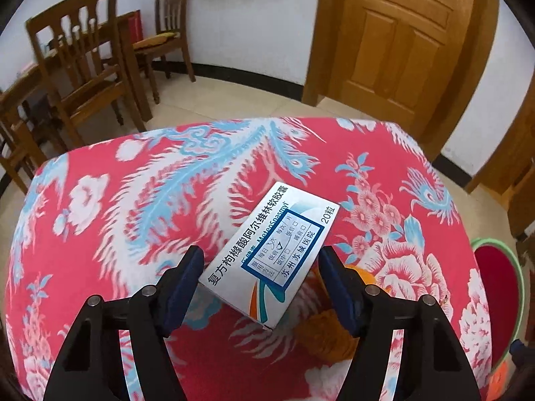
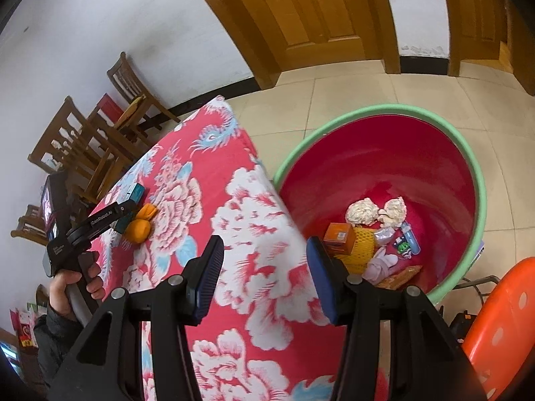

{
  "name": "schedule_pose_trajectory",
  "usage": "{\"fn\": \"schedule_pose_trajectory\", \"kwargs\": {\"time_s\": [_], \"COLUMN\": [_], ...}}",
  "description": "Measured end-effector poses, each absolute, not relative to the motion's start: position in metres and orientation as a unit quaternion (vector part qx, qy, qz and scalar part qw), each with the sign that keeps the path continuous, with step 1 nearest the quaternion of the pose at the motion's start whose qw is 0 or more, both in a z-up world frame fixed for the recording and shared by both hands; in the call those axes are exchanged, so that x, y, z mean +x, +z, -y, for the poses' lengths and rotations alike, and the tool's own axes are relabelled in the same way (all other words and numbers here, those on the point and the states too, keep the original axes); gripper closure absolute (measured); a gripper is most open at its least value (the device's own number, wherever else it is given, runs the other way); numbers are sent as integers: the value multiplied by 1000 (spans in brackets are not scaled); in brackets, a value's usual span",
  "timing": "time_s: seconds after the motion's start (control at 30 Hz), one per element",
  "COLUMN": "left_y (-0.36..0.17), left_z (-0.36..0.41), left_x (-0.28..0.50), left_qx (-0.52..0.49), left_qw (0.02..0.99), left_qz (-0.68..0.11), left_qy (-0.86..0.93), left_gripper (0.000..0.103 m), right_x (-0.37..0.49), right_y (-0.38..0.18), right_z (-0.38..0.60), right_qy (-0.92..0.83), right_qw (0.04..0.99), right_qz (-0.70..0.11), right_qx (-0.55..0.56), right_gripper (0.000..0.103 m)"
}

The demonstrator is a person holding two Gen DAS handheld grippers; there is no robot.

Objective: Collect trash
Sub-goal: 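Grasp the white-and-blue medicine box with the left gripper, then grasp the orange snack bag with the right gripper while the left gripper holds the medicine box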

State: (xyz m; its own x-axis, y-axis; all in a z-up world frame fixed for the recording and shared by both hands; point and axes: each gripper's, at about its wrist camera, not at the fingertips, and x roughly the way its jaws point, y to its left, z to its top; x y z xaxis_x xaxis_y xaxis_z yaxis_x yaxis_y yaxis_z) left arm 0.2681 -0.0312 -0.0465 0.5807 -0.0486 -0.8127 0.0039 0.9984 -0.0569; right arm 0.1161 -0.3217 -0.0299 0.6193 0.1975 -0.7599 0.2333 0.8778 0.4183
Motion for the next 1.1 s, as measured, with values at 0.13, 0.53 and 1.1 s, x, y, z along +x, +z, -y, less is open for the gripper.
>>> {"fn": "schedule_pose_trajectory", "kwargs": {"time_s": [0.13,0.53,1.1], "left_y": [-38,-34,-57], "left_z": [13,-31,-49], "left_x": [251,188,180], "left_qx": [-46,-94,-122], "left_qw": [892,894,887], "left_qz": [-450,-434,-443], "left_qy": [10,62,40], "left_gripper": [32,33,35], "right_x": [119,133,181], "right_y": [-24,-8,-23], "right_z": [307,252,173], "right_qy": [4,40,64], "right_qw": [868,875,870], "right_qz": [-437,-440,-469], "right_qx": [237,200,138], "right_gripper": [49,49,49]}}
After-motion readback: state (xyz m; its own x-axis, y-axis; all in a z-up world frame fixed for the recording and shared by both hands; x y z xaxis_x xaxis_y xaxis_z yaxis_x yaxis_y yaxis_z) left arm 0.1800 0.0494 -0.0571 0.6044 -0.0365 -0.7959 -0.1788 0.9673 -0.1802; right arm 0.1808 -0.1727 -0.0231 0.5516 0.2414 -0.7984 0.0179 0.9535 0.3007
